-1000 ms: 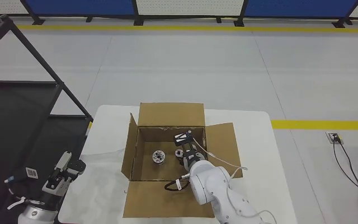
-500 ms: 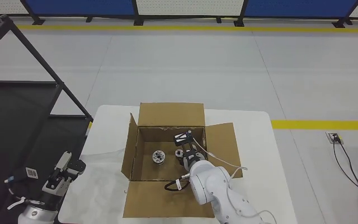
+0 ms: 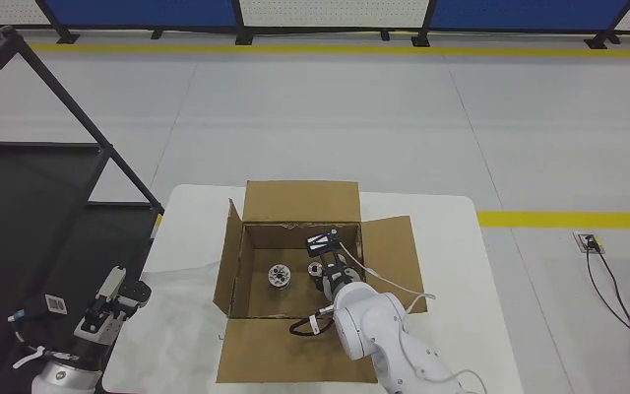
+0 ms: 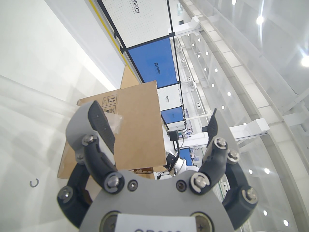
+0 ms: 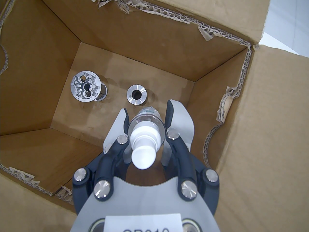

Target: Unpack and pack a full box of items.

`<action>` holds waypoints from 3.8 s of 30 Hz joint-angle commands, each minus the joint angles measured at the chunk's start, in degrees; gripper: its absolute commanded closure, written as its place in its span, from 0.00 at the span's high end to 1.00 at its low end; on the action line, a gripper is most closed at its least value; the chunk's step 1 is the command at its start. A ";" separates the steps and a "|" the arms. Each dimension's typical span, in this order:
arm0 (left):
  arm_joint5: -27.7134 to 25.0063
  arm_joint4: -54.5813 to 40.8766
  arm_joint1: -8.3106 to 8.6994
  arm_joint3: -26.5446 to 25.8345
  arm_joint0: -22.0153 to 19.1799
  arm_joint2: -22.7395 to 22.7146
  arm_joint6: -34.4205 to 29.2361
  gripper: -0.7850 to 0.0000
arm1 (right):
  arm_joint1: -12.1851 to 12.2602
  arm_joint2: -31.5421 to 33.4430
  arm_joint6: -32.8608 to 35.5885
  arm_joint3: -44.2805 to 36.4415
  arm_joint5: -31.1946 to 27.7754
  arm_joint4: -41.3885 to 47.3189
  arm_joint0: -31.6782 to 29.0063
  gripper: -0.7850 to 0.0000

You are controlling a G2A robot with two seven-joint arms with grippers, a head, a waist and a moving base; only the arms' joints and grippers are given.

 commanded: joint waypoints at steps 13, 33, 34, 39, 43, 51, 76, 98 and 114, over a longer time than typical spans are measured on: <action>0.00 0.00 0.00 0.00 0.00 0.00 0.00 1.00 | 0.00 0.00 0.00 0.00 0.00 0.00 0.00 0.00; 2.20 -4.18 -0.52 2.61 -3.03 0.16 3.38 1.00 | -1.42 -1.02 -7.52 2.03 -1.27 -3.17 -1.74 1.00; 2.19 -4.27 -0.55 2.59 -2.96 0.08 3.48 1.00 | -1.51 -1.01 -7.46 2.07 -1.50 -3.34 -1.60 1.00; 1.62 -4.49 -0.65 2.25 -2.67 -0.37 3.14 1.00 | -1.70 -0.71 -7.59 -0.16 -3.24 -4.63 -1.71 1.00; -1.09 -4.55 -0.63 2.01 -2.31 -0.77 0.29 1.00 | -1.13 1.55 -7.20 -7.27 -6.98 -4.98 -4.15 1.00; -6.80 -3.40 -0.26 0.97 -1.16 -0.68 -10.49 1.00 | 0.65 9.90 -5.30 -24.01 -16.71 -1.04 -11.76 1.00; -10.12 7.29 0.31 -0.77 -4.57 6.57 -18.41 1.00 | 3.42 37.17 0.23 -28.57 -26.24 20.99 -17.39 1.00; 2.88 18.81 0.87 0.23 -16.25 19.60 -21.24 1.00 | 6.60 43.24 18.01 1.55 -30.86 41.95 -2.44 1.00; 6.44 20.84 0.78 3.79 -20.21 26.03 -20.30 1.00 | 7.41 34.20 22.97 2.01 -36.80 68.42 2.03 1.00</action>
